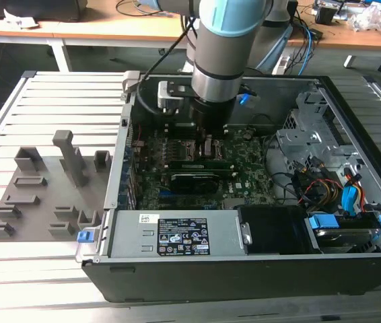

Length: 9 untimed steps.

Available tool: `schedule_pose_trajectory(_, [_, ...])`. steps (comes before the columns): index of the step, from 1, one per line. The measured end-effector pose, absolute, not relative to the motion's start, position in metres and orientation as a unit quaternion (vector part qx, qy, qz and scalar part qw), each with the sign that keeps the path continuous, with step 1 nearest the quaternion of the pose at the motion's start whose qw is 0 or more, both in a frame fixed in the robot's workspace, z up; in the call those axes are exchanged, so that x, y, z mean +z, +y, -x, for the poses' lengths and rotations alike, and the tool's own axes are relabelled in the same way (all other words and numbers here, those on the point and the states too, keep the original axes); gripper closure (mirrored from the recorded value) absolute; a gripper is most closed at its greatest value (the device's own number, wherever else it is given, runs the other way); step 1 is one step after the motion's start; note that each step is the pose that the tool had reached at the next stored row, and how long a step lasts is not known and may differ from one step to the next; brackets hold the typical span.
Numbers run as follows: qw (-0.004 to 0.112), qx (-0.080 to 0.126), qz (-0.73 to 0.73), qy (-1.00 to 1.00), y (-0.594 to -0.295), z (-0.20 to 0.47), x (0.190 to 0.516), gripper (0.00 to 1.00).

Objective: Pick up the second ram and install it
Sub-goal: 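Press down the second ram until it locks into place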

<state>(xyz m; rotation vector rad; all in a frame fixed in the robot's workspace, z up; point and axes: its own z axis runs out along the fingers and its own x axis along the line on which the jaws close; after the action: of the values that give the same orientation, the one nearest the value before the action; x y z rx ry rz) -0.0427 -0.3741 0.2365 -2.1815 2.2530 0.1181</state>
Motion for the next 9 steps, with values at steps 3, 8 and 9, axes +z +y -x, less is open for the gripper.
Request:
schedule_pose_trajectory(3, [0.002,0.037,0.695,0.718,-0.374,0.074,0.232,0.89])
schedule_pose_trajectory(8, [0.002,0.038,0.695,0.718,-0.374,0.066,0.232,0.89])
schedule_pose_trajectory(9, [0.001,0.039,0.695,0.718,-0.374,0.059,0.232,0.89])
